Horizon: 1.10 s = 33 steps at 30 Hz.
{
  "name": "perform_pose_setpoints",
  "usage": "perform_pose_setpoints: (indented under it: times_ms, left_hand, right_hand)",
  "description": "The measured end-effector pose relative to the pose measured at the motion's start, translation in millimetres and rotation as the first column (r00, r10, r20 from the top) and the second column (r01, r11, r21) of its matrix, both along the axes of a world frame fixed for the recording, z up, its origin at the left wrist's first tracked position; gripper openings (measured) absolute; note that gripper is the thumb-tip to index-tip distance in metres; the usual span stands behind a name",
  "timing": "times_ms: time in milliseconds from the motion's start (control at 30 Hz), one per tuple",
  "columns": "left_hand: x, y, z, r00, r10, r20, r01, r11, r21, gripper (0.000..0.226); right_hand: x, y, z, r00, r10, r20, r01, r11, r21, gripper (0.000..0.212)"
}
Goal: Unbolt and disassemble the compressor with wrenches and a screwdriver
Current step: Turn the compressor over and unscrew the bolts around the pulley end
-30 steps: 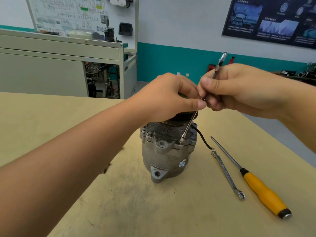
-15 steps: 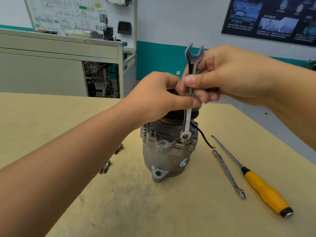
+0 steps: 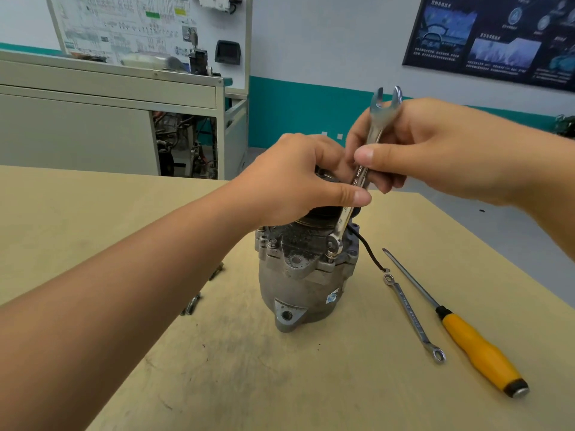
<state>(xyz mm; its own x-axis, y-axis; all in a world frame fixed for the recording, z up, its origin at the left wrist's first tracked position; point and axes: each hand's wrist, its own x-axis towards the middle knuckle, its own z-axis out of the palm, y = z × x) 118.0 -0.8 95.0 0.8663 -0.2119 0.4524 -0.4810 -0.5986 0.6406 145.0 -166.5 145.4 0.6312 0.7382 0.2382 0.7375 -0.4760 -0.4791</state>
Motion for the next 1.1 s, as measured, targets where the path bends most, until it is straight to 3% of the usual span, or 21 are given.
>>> perform_pose_setpoints:
  times_ms: [200, 300, 433, 600, 867, 967, 1100]
  left_hand:
    - [1.1, -7.8, -0.9, 0.993, 0.113, 0.025, -0.114, 0.993, 0.037, 0.028]
    - [1.4, -13.9, -3.1, 0.988, 0.151, 0.045, -0.151, 0.988, 0.014, 0.031]
    - [3.9, -15.5, -5.7, 0.981, 0.192, 0.038, -0.193, 0.981, 0.024, 0.025]
    - [0.6, -1.7, 3.2, 0.991, 0.062, -0.122, -0.070, 0.996, -0.063, 0.003]
    - [6.2, -0.2, -0.5, 0.985, 0.130, -0.109, -0.148, 0.974, -0.170, 0.027]
    - [3.5, -2.8, -2.4, 0.985, 0.164, -0.057, -0.170, 0.978, -0.119, 0.029]
    - [1.1, -4.2, -1.1, 0.986, 0.168, -0.019, -0.169, 0.983, -0.066, 0.021]
  right_hand:
    - [1.4, -2.0, -9.7, 0.989, -0.033, -0.143, 0.066, 0.970, 0.233, 0.020]
    - [3.0, 3.3, -12.3, 0.967, -0.065, -0.245, 0.142, 0.941, 0.309, 0.035]
    - [6.6, 13.9, -15.9, 0.975, -0.174, -0.140, 0.206, 0.944, 0.257, 0.034]
    - [6.6, 13.4, -9.4, 0.977, -0.182, -0.110, 0.196, 0.970, 0.142, 0.026]
    - [6.6, 12.0, -11.6, 0.992, -0.125, -0.034, 0.129, 0.981, 0.145, 0.015]
    - [3.8, 17.1, -12.2, 0.990, -0.133, -0.047, 0.140, 0.971, 0.195, 0.016]
    - [0.2, 21.3, -14.8, 0.978, -0.196, 0.073, 0.183, 0.971, 0.152, 0.019]
